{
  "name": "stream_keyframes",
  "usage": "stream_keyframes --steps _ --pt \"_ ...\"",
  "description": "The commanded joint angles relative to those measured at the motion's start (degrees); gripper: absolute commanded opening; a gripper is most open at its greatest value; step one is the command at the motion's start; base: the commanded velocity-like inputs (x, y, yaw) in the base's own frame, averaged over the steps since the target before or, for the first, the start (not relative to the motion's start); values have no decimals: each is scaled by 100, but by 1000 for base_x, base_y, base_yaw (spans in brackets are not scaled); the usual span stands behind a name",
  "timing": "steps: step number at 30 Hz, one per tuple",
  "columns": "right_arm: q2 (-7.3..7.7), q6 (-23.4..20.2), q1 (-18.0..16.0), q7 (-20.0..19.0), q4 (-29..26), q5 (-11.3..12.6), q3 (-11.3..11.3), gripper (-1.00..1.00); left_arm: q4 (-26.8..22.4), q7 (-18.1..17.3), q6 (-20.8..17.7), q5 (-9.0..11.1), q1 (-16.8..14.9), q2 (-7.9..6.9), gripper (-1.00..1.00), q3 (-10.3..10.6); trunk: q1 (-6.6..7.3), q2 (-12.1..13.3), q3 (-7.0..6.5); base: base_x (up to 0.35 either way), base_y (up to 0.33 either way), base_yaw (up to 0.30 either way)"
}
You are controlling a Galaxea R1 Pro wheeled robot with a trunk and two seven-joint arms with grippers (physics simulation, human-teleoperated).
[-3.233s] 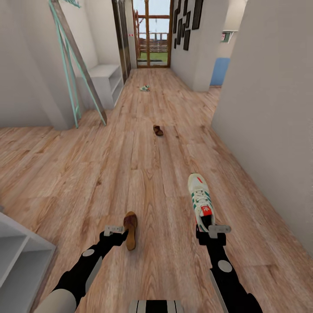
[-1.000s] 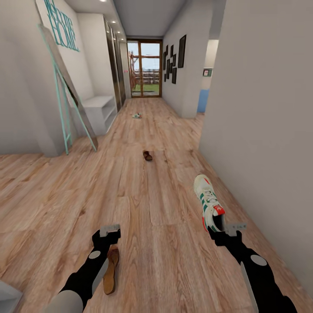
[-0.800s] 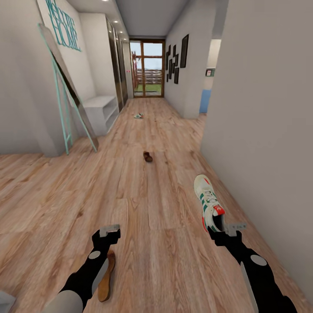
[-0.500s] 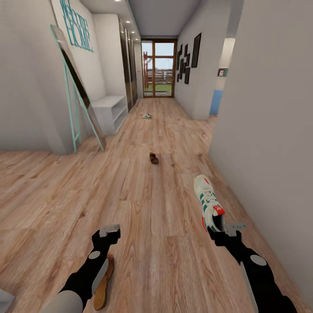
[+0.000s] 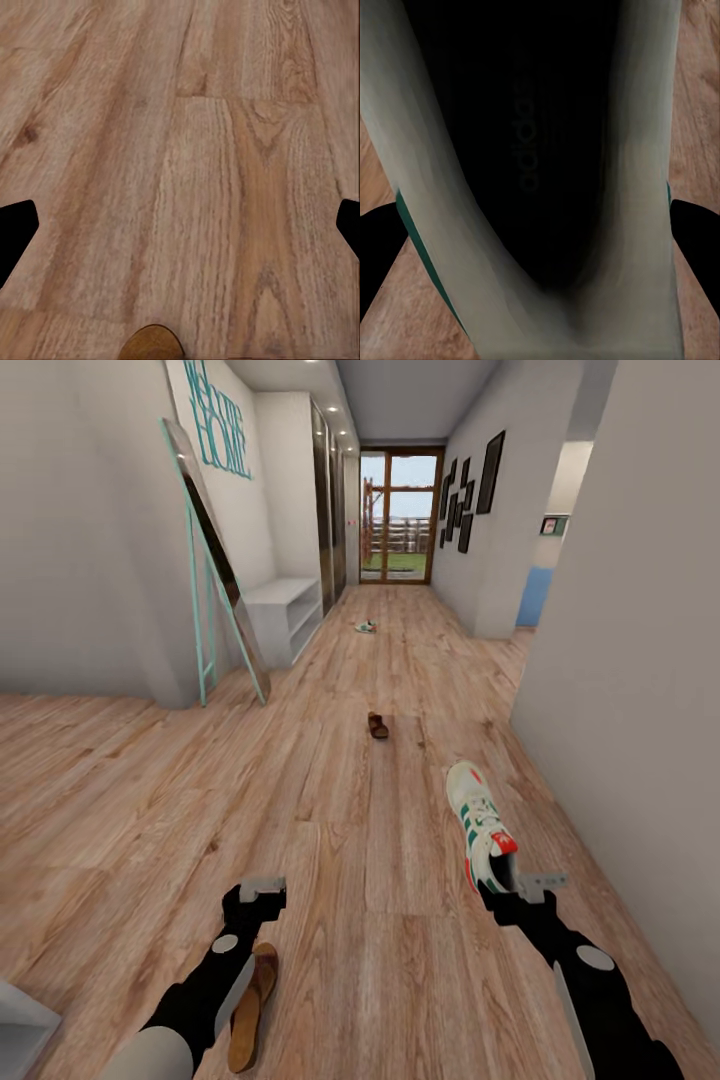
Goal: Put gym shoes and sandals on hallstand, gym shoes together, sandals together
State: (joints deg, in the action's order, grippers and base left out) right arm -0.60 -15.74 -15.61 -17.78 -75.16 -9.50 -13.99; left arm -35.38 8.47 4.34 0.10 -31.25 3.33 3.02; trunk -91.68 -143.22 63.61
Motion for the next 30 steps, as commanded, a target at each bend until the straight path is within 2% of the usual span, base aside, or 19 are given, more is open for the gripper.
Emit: stream_keyframes --steps 1,5,8,13,21,30 --pt "-8 -26 -3 -50 -50 -60 -18 -100 24 48 0 0 -6 -9 100 83 1 -2 5 0 0 4" --pt "-4 -47 -3 -50 -154 -60 -17 -100 54 47 -165 7 -10 -14 100 143 -4 -5 49 0 0 2" --pt "-2 -151 -3 -50 -239 -60 -20 -100 69 33 -524 9 -12 -8 100 163 -12 -9 117 0 0 0" --pt "-6 -433 -3 -53 -333 -54 -17 -100 74 13 -871 13 -12 -9 100 203 -25 -15 240 0 0 0" --pt "-9 -687 -3 -82 -476 -52 -17 -100 88 -36 -1014 44 -12 -64 100 194 -45 -26 456 0 0 0" --pt "-19 -1068 -13 -105 -871 -33 -8 -100 466 -33 -1024 84 -12 -319 100 149 -68 -38 718 0 0 2"
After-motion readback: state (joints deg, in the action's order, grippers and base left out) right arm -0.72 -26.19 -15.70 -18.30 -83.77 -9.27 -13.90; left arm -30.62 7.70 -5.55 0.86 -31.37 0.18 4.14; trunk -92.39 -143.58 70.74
